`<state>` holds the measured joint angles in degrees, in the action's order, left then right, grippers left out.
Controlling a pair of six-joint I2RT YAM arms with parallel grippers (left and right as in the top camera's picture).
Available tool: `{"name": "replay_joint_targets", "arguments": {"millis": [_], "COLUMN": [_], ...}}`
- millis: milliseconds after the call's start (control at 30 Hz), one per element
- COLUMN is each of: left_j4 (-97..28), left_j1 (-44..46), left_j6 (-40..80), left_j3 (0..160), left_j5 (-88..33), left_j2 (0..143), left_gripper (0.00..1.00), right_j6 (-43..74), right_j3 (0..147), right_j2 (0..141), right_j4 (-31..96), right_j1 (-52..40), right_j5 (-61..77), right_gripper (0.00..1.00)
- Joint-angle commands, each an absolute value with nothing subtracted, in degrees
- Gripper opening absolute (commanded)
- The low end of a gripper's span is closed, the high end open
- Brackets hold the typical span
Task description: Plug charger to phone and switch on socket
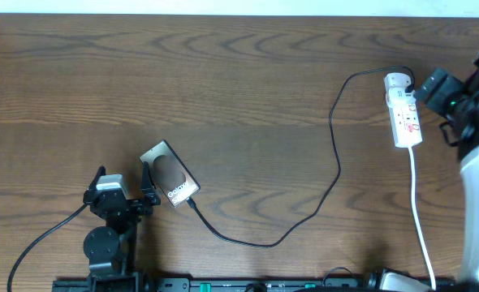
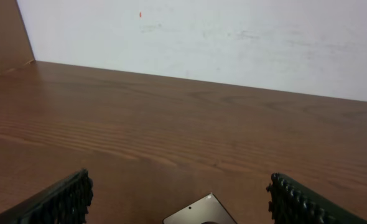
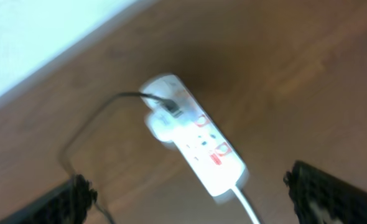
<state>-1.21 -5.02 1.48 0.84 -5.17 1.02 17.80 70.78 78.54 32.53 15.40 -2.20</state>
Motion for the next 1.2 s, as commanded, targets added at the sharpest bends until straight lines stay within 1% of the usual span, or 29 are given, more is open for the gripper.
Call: {"name": "replay_joint_targets", "arguments": {"millis": [0,100,267,367,667,800,1000,1167], "left_j4": [-3.7,-3.7,-3.7,-3.7,-3.7,-3.7,-3.7,-3.7], "left_j1": [-4.7,-4.7,-4.7,-4.7,-4.7,-4.7,-4.7,-4.7], "left_j6": [1.1,1.1,1.1,1.1,1.1,1.1,1.1,1.1], "left_j3": [0.2,0.2,0.2,0.2,0.2,0.2,0.2,0.2], "left_j5": [-5.5,-5.5,-5.5,-5.5,-5.5,-5.5,-5.5,-5.5], "left_j2": [1.1,1.1,1.1,1.1,1.1,1.1,1.1,1.1], "left_gripper": [0.89,0.89,0.89,0.89,0.89,0.89,0.89,0.89], "right_j6": [17.5,17.5,17.5,17.5,17.5,17.5,15.3,8.0], "right_j3": [61.9,52.7,37.3,29.3,8.2,0.1,0.3,0.3], "right_j2": [72.4,66.7,55.7,48.7,25.1,15.0,4.8,0.3], "right_j4": [24.0,12.2,-1.4,-5.8,-13.1,-13.3,3.7,4.0], "right_j1": [11.0,7.7,3.5,2.2,1.8,1.8,1.8,1.8], "right_j5": [-2.8,-2.9,-2.9,-2.9,-4.6,-5.5,-6.1,-5.5], "right_gripper": [0.99,0.99,0.99,0.99,0.99,0.99,0.99,0.99]}}
